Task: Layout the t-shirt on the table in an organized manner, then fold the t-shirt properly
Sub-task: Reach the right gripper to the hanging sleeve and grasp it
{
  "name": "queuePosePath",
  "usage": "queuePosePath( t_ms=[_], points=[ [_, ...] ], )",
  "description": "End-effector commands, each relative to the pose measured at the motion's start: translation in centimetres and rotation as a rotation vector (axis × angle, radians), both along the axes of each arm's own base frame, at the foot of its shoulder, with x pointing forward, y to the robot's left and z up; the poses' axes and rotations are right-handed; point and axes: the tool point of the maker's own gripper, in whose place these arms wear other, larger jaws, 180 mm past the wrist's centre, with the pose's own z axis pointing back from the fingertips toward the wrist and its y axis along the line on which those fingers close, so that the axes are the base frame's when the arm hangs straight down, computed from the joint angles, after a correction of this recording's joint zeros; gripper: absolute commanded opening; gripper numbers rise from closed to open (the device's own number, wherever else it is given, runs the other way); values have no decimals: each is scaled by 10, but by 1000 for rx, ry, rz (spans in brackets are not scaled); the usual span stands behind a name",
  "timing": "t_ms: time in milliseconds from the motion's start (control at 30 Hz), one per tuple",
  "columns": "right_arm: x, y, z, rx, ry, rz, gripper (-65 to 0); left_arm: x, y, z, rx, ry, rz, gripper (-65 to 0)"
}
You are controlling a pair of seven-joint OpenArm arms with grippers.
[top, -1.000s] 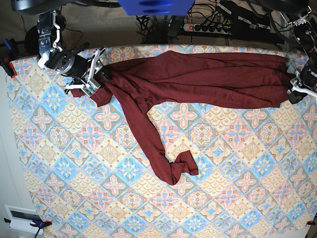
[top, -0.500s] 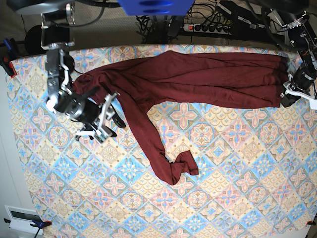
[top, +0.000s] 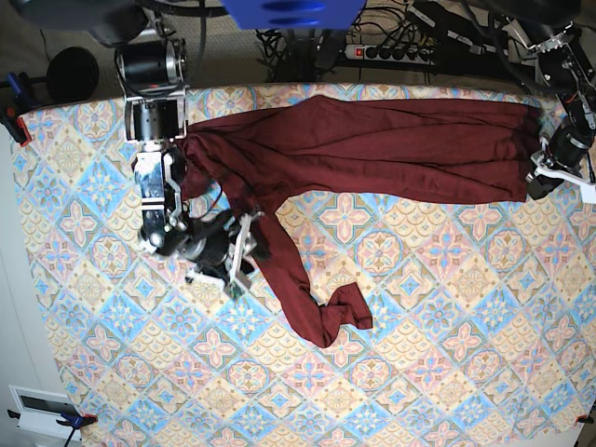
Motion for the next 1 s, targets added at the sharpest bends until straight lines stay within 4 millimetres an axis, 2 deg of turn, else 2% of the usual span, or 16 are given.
queuePosePath(
  t_ms=[0,100,200,367,967],
  points=[
    [18,14,22,43,-62,-4,-423,8,7,17,30,-48,-6,-538],
    [12,33,5,46,-19,10,-423,8,7,17,30,-48,-6,-538],
    [10,40,-6,52,-3,19,-423,8,7,17,28,-48,-5,-538],
    [32,44,8,87,-38,16,-423,8,7,17,29,-50,-5,-538],
    [32,45,2,105,-22,13,-423,10,7,19,29,-56,-5,-538]
  ],
)
